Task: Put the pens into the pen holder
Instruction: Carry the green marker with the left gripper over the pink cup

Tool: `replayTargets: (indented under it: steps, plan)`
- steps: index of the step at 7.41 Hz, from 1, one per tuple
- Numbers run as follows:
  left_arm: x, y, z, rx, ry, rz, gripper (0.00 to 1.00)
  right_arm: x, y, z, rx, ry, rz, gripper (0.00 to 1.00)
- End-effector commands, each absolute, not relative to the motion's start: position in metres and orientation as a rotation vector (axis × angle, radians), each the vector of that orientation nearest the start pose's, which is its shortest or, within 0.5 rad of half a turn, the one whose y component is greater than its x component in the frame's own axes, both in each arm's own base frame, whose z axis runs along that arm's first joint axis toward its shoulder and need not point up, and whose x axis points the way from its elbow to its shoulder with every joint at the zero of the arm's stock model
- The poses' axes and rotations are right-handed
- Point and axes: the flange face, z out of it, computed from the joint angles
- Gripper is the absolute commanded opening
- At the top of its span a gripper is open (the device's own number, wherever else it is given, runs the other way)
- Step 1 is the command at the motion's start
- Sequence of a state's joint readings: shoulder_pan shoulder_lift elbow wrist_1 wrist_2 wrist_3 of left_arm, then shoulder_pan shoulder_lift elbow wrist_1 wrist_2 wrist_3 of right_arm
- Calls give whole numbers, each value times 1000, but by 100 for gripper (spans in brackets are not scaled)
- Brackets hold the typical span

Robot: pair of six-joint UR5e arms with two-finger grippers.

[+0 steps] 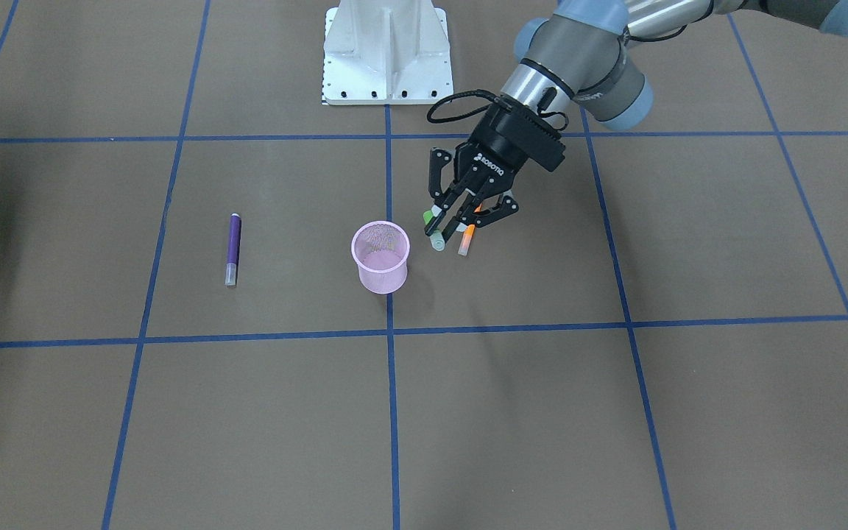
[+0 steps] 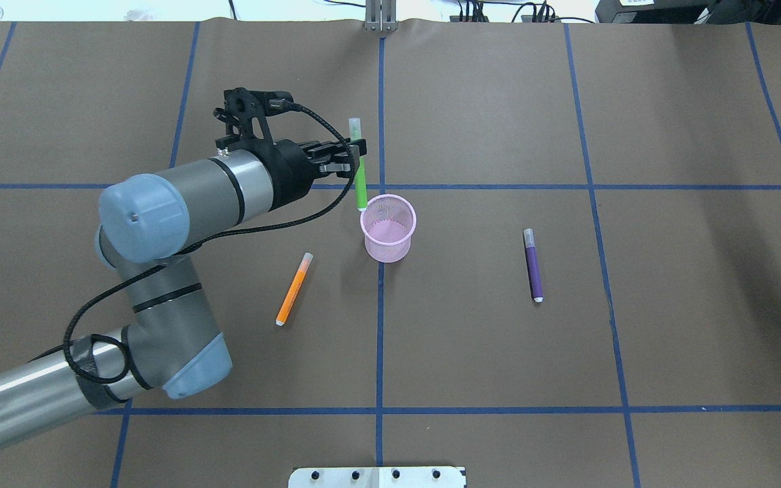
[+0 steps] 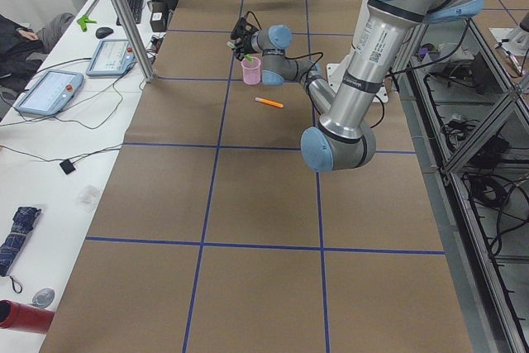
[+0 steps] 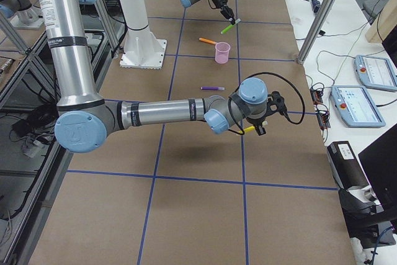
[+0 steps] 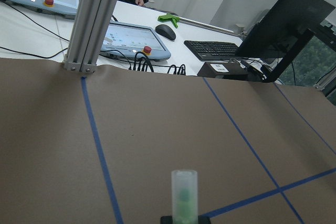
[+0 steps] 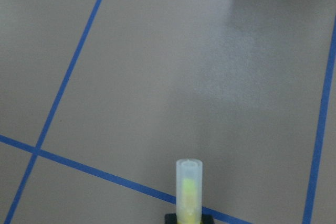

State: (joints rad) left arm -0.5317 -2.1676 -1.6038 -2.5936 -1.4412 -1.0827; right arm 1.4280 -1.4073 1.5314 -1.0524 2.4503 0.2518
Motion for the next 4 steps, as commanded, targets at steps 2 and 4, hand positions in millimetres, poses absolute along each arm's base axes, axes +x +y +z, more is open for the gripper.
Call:
replayTargets:
  steps: [2, 4]
  plan:
    - [530, -458, 171, 891, 1407, -154, 0, -28, -584, 507, 452, -951, -196, 0]
    - [541, -458, 185, 881, 1397, -146, 0, -28, -583, 506, 452, -954, -198, 0]
